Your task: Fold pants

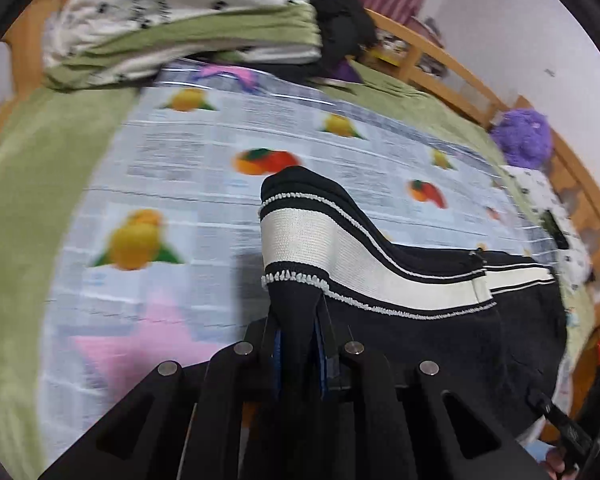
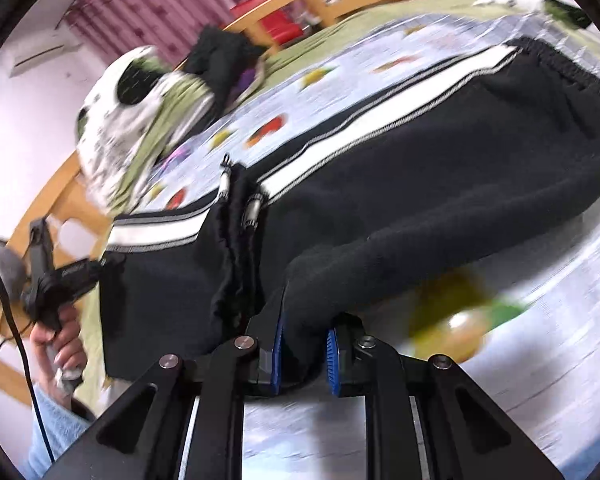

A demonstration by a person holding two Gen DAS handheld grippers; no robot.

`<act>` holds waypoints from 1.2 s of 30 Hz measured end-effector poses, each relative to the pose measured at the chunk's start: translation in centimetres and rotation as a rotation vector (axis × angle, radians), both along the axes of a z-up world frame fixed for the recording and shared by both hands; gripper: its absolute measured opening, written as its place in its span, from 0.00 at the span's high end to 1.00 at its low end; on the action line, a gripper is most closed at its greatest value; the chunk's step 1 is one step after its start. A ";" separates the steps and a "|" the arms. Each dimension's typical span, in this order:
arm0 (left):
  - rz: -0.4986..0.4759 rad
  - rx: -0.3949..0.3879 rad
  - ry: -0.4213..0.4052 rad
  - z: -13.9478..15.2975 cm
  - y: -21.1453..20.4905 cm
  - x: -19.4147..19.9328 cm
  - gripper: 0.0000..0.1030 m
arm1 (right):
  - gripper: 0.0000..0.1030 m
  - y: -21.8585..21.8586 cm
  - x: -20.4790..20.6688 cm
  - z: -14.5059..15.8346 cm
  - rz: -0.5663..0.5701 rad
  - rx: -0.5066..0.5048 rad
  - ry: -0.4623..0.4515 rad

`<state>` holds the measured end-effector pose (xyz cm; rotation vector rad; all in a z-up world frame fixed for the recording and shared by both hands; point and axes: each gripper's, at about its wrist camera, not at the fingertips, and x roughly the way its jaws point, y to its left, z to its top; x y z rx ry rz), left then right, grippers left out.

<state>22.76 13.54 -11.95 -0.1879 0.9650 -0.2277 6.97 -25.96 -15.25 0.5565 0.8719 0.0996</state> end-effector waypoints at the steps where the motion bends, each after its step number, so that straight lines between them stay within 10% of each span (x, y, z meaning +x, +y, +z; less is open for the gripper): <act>1: 0.010 0.020 0.004 -0.1 0.5 -0.1 0.87 | 0.83 1.1 -0.3 -0.4 0.021 -0.008 0.005; 8: 0.063 0.241 0.036 -1.9 -1.2 -1.8 0.49 | 0.67 3.4 -3.0 -2.3 0.107 -0.187 0.081; 14: 0.059 0.199 -0.019 -1.5 -2.8 -6.1 0.36 | 0.61 -2.8 -7.2 1.3 0.036 -0.250 -0.006; 19: -0.047 0.000 0.084 -4.2 -5.5 -7.6 0.36 | 0.55 -11.6 -5.5 2.3 -0.153 -0.211 -0.013; 26: -0.080 0.115 -0.012 -4.9 -9.4 -10.6 0.30 | 0.56 -18.4 2.3 -2.1 -0.238 -0.082 0.124; 29: -0.058 0.077 -0.021 -4.8 -8.8 -10.6 0.30 | 0.86 -18.8 3.8 -2.2 -0.210 -0.107 0.106; 33: -0.054 0.056 -0.048 -4.3 -8.3 -11.1 0.30 | 0.87 -20.3 3.0 0.1 -0.221 -0.092 -0.039; 36: -0.038 0.098 -0.090 -3.6 -8.3 -11.5 0.30 | 0.77 -19.8 4.1 -2.1 -0.215 -0.188 0.111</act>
